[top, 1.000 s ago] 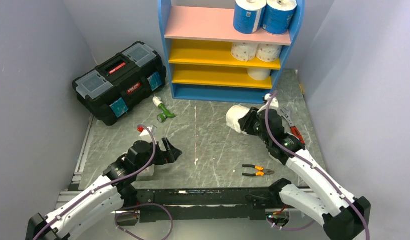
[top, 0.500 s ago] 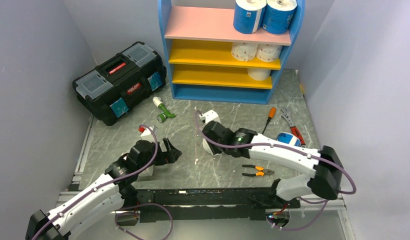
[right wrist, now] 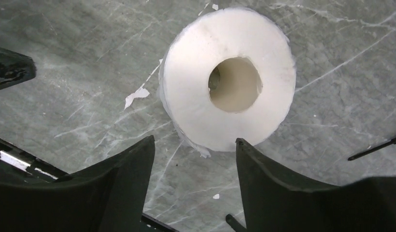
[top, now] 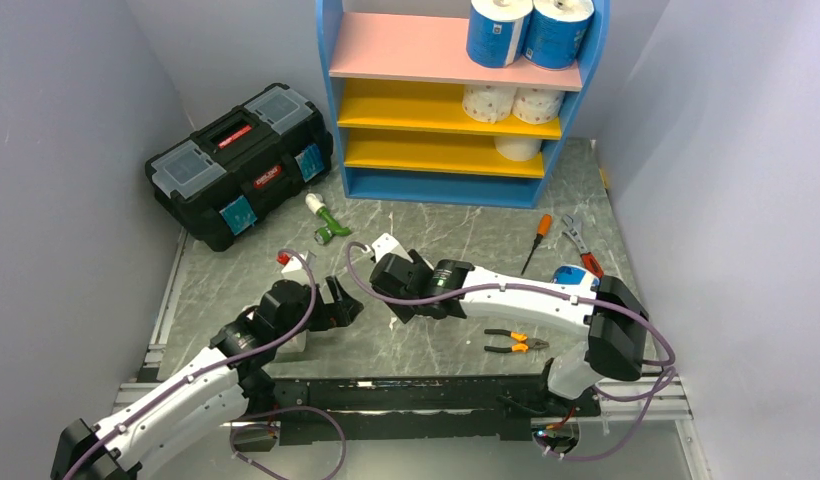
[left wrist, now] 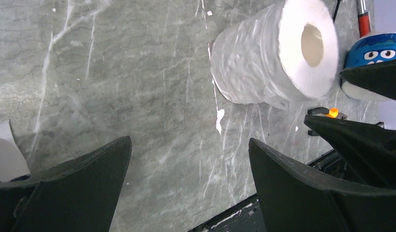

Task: Place and organize the paper towels onto the shelf
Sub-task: Adjust the paper towel at the center of the board.

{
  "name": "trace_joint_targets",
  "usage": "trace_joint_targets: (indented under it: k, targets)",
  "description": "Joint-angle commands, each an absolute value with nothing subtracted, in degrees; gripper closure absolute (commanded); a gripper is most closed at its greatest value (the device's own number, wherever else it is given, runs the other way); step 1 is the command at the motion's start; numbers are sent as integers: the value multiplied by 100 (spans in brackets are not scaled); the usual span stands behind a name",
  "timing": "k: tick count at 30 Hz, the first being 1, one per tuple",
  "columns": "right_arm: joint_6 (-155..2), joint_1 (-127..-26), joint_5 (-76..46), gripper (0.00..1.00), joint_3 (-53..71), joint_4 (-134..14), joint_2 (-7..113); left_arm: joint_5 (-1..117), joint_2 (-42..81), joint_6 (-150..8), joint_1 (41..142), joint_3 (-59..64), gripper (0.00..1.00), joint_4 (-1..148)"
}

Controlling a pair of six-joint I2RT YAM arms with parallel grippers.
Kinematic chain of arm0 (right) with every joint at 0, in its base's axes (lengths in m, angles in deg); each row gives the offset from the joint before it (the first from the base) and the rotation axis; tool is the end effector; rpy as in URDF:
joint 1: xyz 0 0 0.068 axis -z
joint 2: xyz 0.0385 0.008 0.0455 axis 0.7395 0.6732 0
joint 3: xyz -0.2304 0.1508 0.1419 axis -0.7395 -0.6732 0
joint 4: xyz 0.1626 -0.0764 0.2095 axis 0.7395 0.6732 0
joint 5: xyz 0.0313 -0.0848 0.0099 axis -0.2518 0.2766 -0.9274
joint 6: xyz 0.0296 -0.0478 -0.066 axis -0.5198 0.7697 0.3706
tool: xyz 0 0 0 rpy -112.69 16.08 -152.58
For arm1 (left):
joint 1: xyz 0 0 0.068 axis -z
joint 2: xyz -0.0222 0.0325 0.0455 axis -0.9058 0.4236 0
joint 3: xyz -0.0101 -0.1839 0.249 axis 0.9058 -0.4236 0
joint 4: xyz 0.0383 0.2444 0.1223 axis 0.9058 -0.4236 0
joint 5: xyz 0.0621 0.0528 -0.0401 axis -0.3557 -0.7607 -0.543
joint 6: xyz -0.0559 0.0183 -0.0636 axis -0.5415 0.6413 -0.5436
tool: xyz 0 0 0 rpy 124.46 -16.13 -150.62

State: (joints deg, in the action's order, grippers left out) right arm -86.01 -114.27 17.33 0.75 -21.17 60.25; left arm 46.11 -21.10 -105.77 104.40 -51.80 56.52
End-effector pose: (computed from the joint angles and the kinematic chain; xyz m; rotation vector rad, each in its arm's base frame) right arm 0.1677 0.3052 0.2541 -0.9159 2.3016 0.0239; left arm 0.1314 -0.1019 0.1900 -0.1682 2.2208 -0.8002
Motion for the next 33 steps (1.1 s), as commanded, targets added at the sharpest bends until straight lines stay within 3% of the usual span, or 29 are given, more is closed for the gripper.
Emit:
trace_joint_targets:
  k: [1, 6, 11, 16, 18, 33]
  targets:
    - [-8529, -11463, 1820, 33, 403, -2012, 5967, 4509, -2037, -10486, 10455, -4982, 2, 5630]
    - [-8806, -11469, 2137, 26, 457, -1960, 5649, 4489, -2007, -10462, 10456, -4934, 2, 5619]
    - [-9674, -10840, 2747, 24, -359, -2711, 4265, 4389, -1969, -10373, 10455, -4722, 1, 5555]
    - [-10768, -8589, 639, 23, -2052, -4095, 2601, 4490, -1782, -10253, 10447, -4420, 1, 5638]
    - [-10971, -8129, 55, 23, -2488, -4502, 2348, 4542, -1623, -10215, 10445, -4297, 1, 5636]
    - [-11439, -8075, -1452, 24, -2681, -5720, 3608, 4738, -1334, -10399, 10446, -4484, 1, 5869]
